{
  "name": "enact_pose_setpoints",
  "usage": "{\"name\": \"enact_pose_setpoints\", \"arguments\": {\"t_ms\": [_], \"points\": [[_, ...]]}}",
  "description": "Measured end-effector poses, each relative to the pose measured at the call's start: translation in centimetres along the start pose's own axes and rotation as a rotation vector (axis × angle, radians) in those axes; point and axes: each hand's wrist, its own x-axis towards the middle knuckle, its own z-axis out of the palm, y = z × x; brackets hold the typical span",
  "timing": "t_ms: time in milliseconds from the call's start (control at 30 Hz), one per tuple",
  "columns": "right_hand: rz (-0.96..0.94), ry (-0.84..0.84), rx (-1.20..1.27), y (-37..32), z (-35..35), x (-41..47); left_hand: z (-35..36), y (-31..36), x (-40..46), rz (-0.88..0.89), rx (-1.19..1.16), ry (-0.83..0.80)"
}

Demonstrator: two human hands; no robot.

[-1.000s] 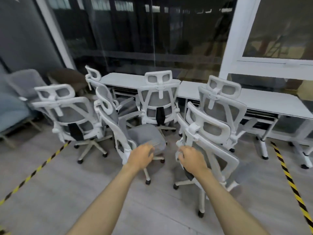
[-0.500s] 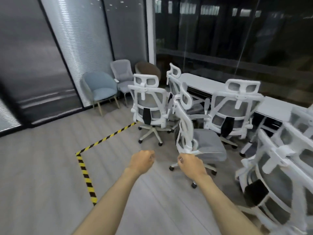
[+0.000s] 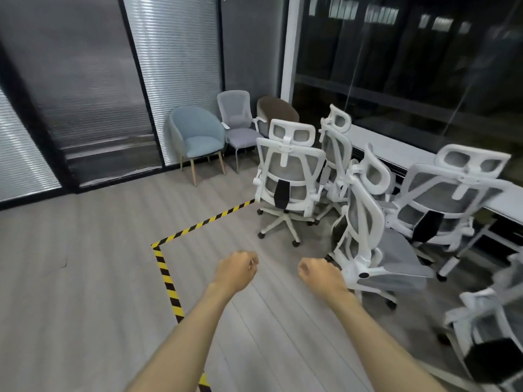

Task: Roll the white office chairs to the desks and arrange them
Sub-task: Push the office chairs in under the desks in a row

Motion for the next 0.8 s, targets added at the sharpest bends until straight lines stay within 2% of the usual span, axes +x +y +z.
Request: {"name": "enact_pose_setpoints", "arguments": {"t_ms": [300,500,800], "points": [[0.053,-0.057,-0.009,-2.2,2.2,11.6,0.0,-6.4,11.0,0.040,-0.018,-0.028],[0.021,-0.046,0.036,-4.6,3.0,25.1,-2.2,-11.3,23.1,0.029,0.043,-0.038],[-0.061,-0.038,0.101,-10.3,0.0,43.4,-7.6,-17.6,39.0,-0.035,0.071,-0.005]]}}
